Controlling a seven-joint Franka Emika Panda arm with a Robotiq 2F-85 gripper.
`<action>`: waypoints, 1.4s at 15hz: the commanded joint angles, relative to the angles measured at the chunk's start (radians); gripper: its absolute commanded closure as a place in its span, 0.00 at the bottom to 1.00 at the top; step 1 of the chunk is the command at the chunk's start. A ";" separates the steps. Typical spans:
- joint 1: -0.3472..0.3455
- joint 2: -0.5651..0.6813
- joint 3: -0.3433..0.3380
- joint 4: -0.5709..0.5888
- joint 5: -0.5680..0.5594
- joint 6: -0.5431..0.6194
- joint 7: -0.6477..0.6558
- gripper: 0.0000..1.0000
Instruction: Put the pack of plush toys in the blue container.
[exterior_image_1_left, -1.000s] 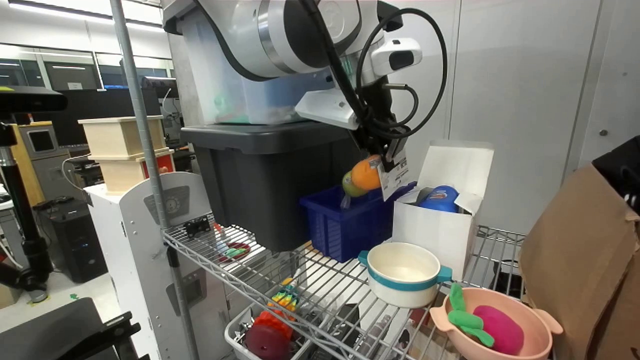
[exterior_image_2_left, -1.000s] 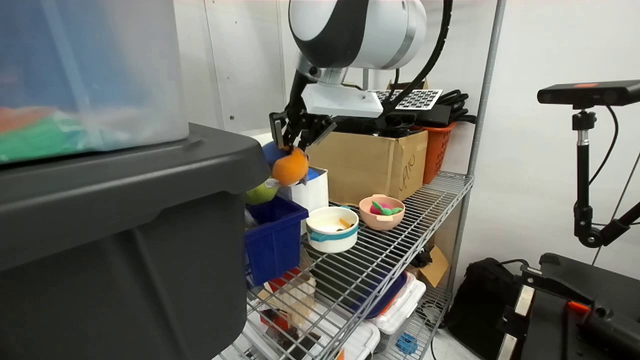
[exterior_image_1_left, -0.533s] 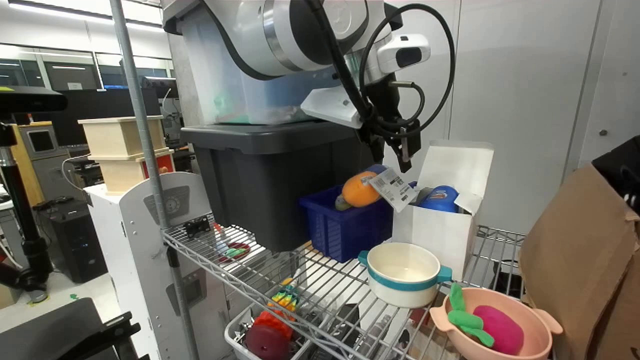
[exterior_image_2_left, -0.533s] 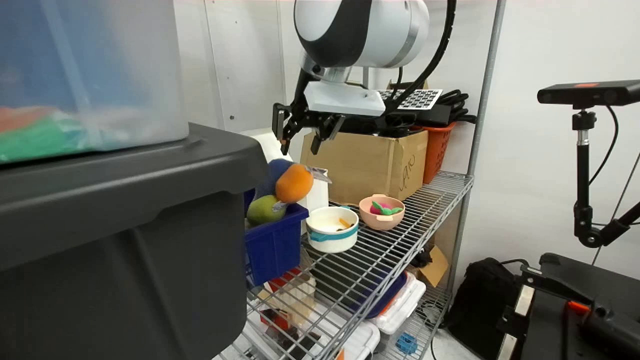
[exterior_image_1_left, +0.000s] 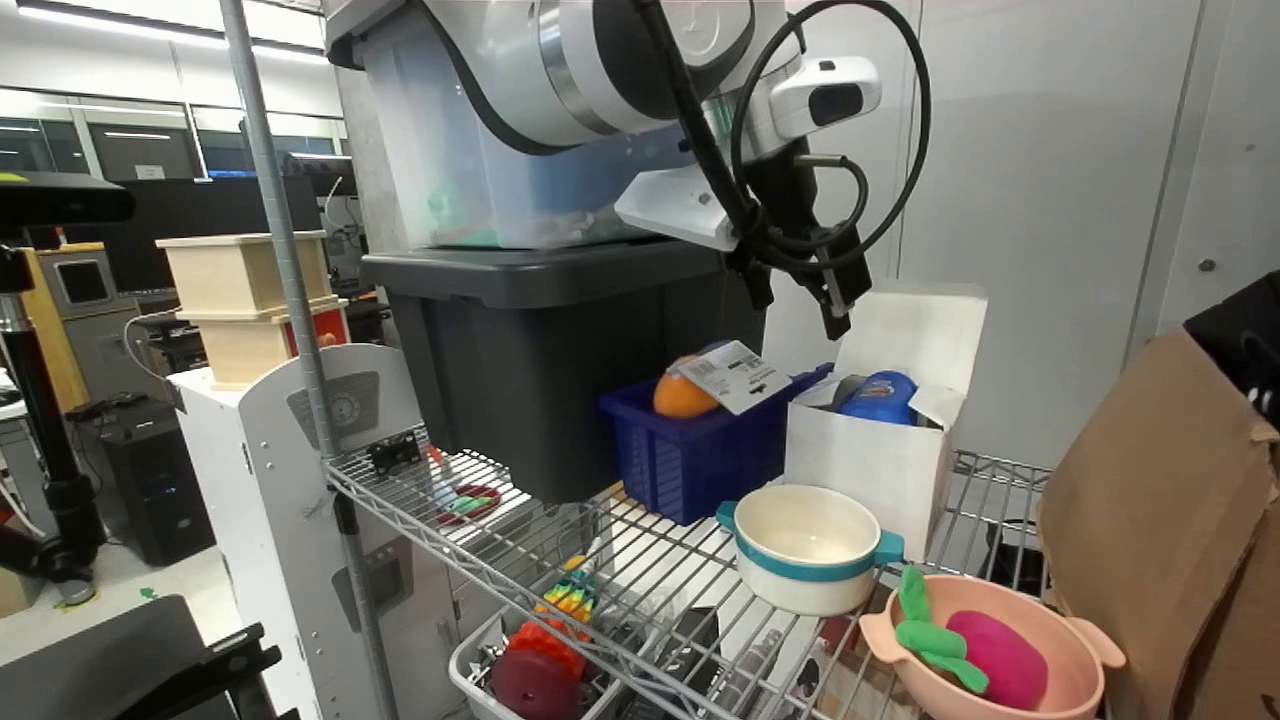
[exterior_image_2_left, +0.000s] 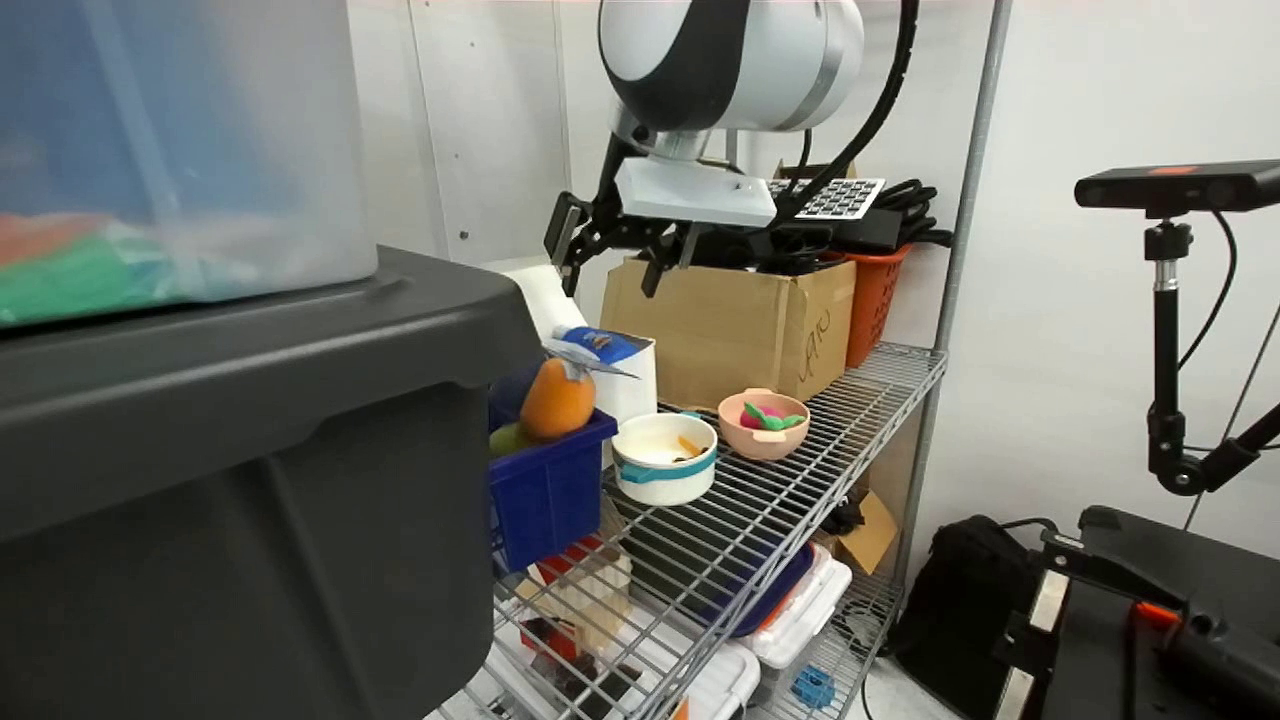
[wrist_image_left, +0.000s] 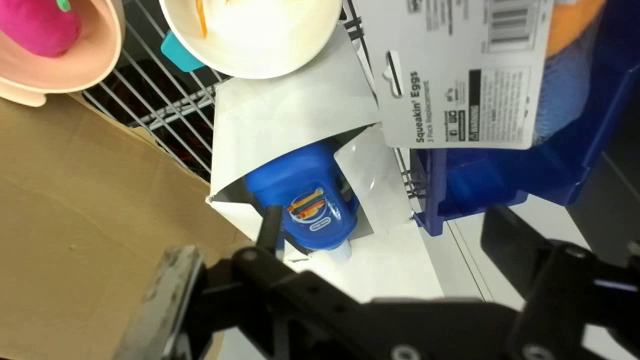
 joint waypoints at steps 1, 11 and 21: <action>-0.005 -0.035 0.008 -0.009 0.001 -0.036 0.005 0.00; -0.097 -0.196 0.046 -0.129 0.020 -0.168 -0.109 0.00; -0.193 -0.521 0.055 -0.502 0.027 -0.307 -0.494 0.00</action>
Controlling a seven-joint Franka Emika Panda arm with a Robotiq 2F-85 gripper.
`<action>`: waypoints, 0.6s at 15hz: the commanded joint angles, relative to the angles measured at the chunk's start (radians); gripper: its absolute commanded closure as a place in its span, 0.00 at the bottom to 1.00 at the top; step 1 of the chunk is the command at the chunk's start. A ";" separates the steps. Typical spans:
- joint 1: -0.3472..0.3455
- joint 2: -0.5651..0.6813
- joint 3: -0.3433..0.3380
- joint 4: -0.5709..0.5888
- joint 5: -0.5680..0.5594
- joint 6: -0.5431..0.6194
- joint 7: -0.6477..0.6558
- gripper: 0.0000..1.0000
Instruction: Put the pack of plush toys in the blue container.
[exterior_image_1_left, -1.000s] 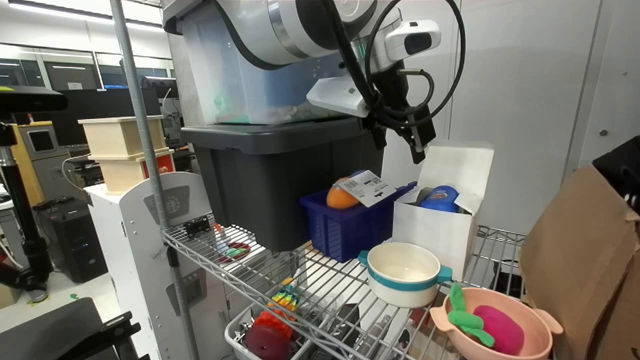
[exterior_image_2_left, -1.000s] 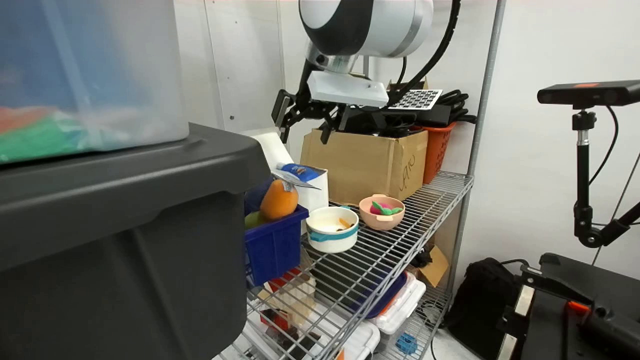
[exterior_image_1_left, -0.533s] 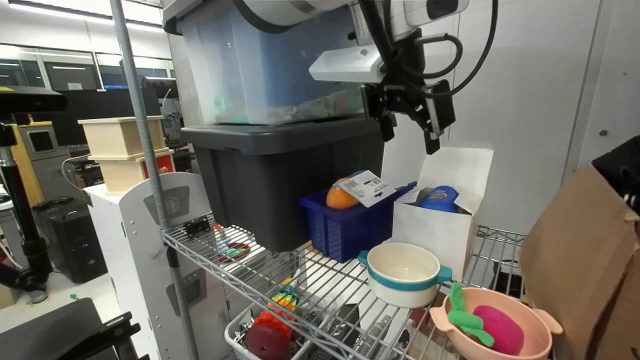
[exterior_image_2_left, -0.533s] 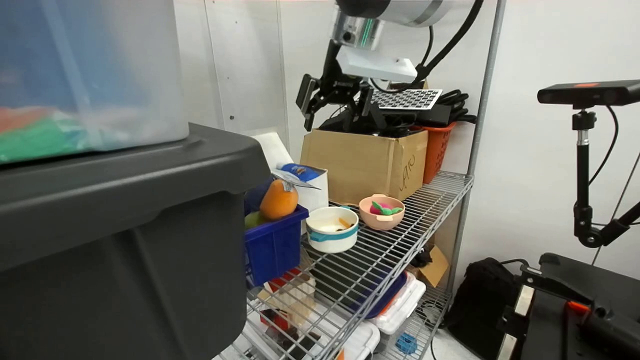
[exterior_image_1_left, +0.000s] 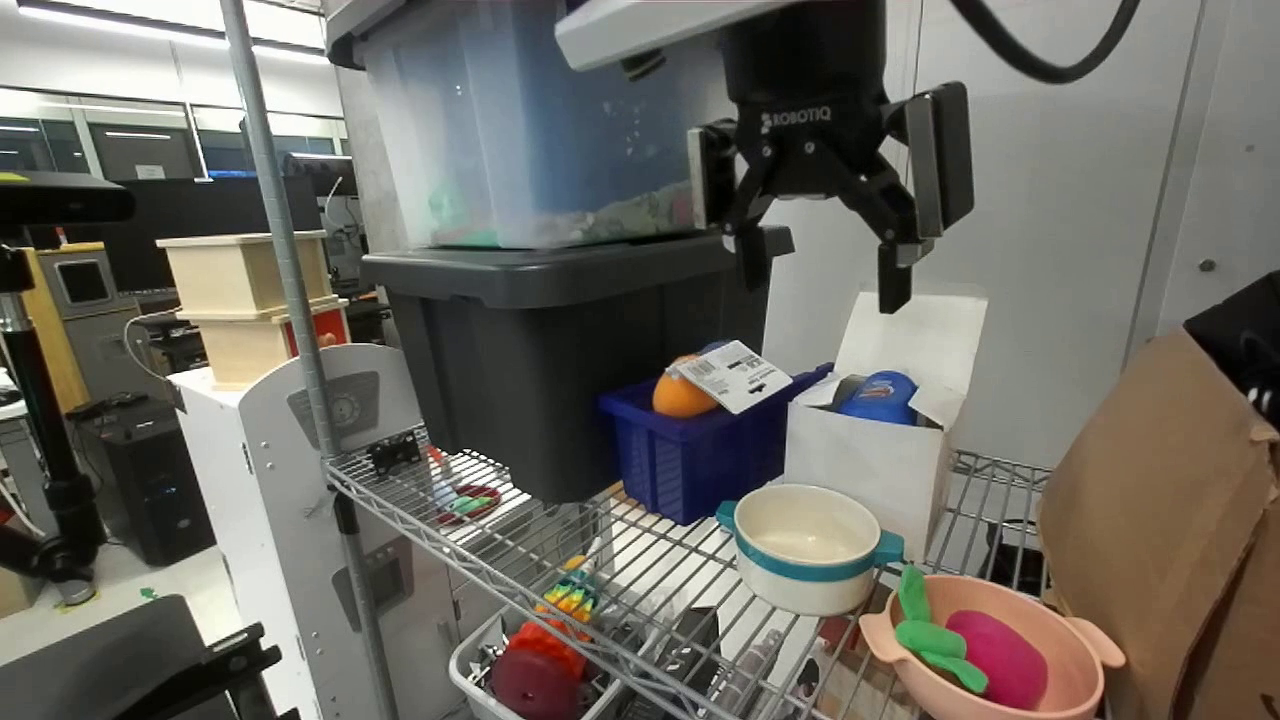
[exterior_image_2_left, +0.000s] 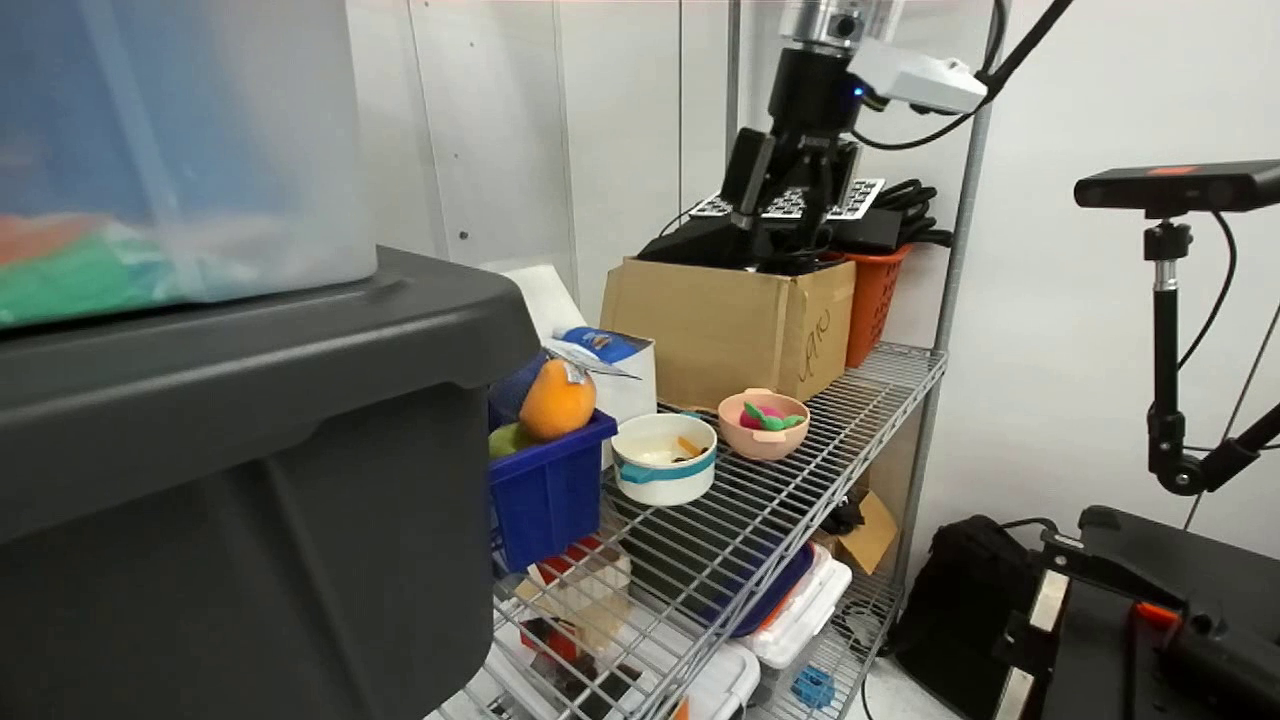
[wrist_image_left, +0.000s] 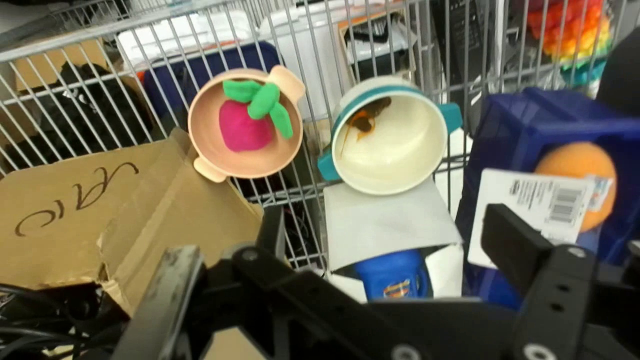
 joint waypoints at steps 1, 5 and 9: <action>-0.011 -0.173 0.022 -0.211 0.016 -0.029 -0.147 0.00; 0.025 -0.321 0.030 -0.387 0.055 -0.052 -0.273 0.00; 0.110 -0.502 0.031 -0.544 0.123 -0.109 -0.352 0.00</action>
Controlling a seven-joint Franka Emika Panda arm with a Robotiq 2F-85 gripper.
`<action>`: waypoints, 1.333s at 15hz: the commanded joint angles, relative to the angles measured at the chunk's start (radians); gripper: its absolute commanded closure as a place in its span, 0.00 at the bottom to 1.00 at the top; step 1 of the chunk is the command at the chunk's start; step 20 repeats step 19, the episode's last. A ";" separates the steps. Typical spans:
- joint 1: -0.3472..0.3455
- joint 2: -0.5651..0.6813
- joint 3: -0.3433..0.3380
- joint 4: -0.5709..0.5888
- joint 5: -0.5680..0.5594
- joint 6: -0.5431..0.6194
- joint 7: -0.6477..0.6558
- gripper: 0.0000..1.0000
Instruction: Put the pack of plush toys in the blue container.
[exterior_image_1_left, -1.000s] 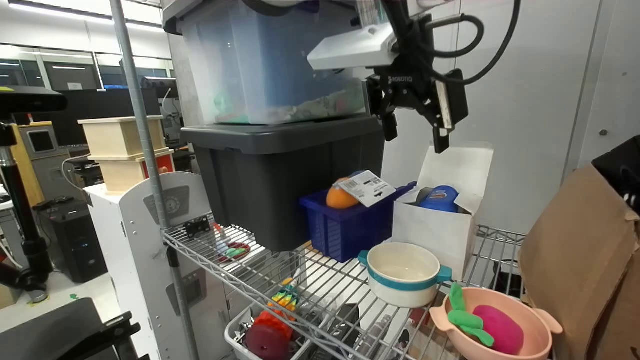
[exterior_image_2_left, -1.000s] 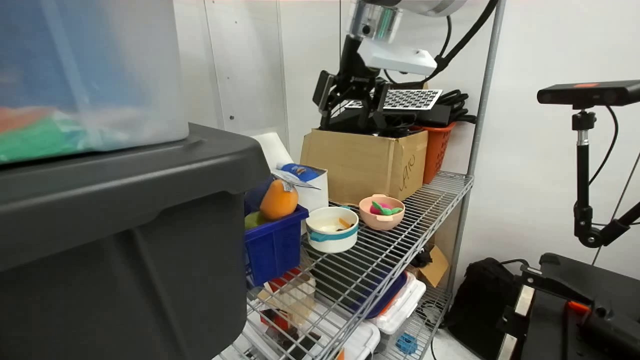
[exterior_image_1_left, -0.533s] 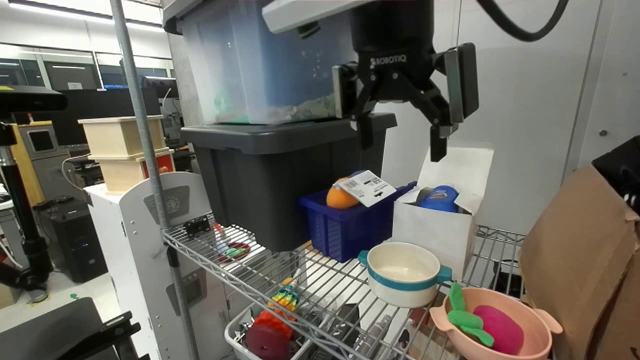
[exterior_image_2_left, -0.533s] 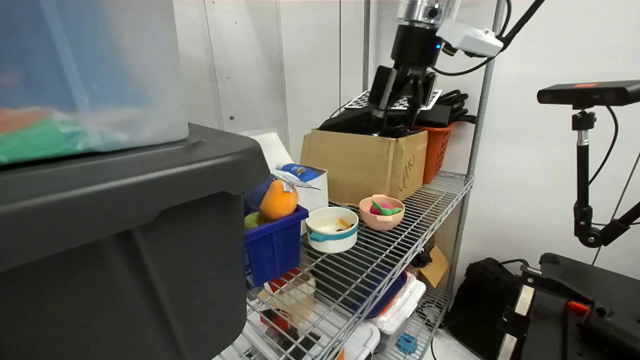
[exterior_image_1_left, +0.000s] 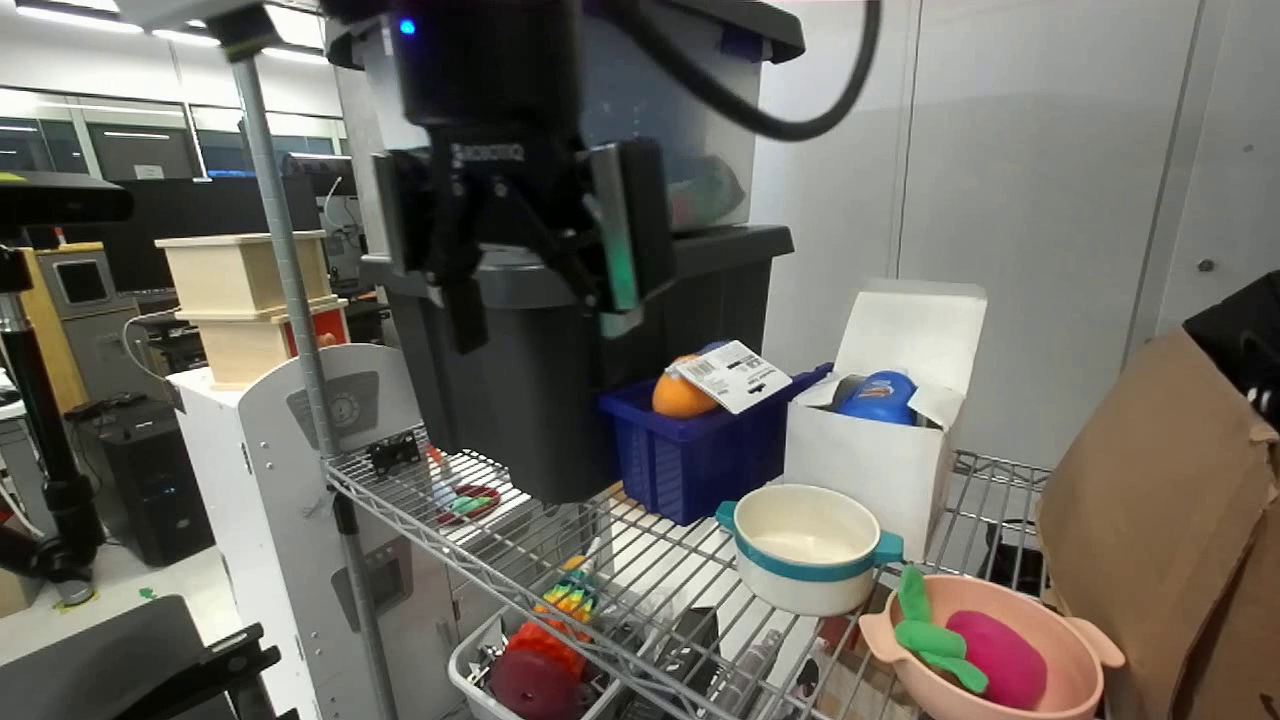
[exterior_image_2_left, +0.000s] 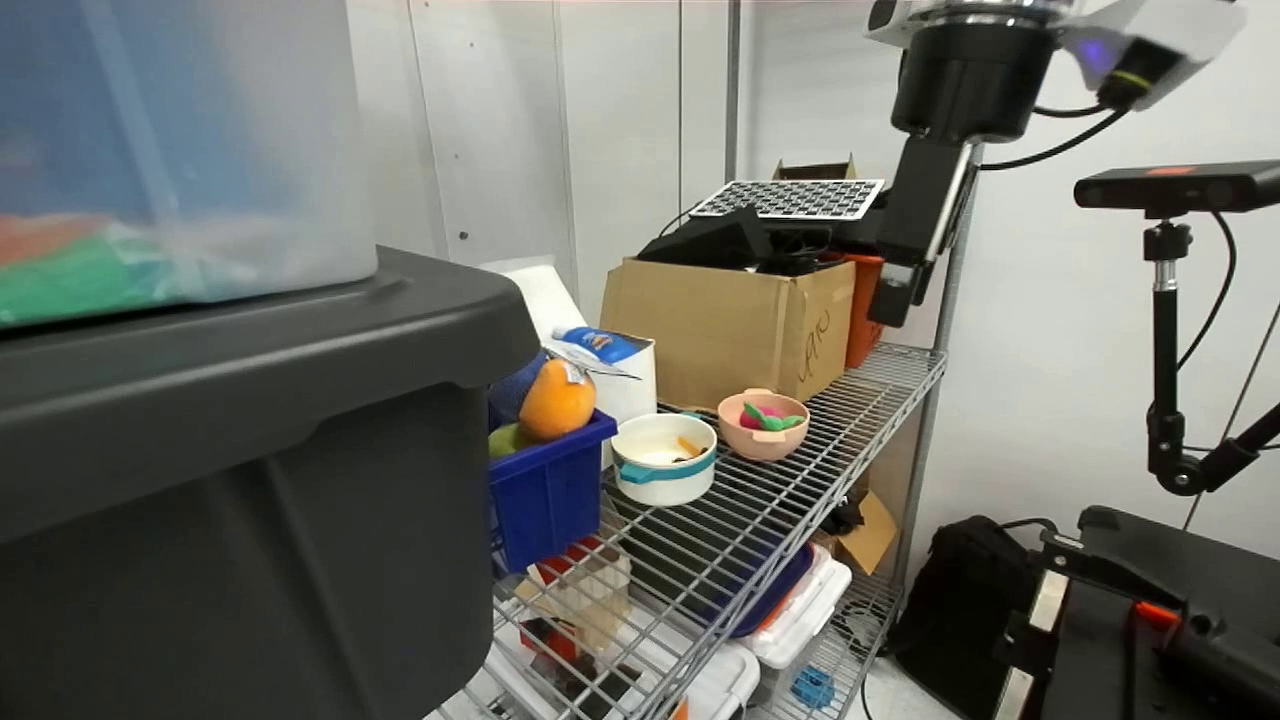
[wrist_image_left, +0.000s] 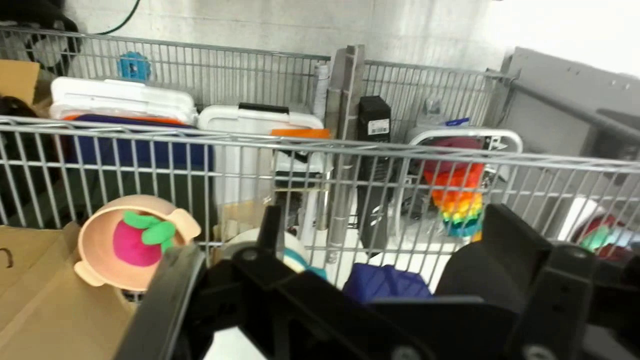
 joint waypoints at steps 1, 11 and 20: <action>0.080 -0.212 -0.008 -0.145 0.067 -0.080 -0.073 0.00; 0.162 -0.340 -0.046 -0.179 0.034 -0.176 -0.035 0.00; 0.163 -0.341 -0.049 -0.185 0.034 -0.177 -0.040 0.00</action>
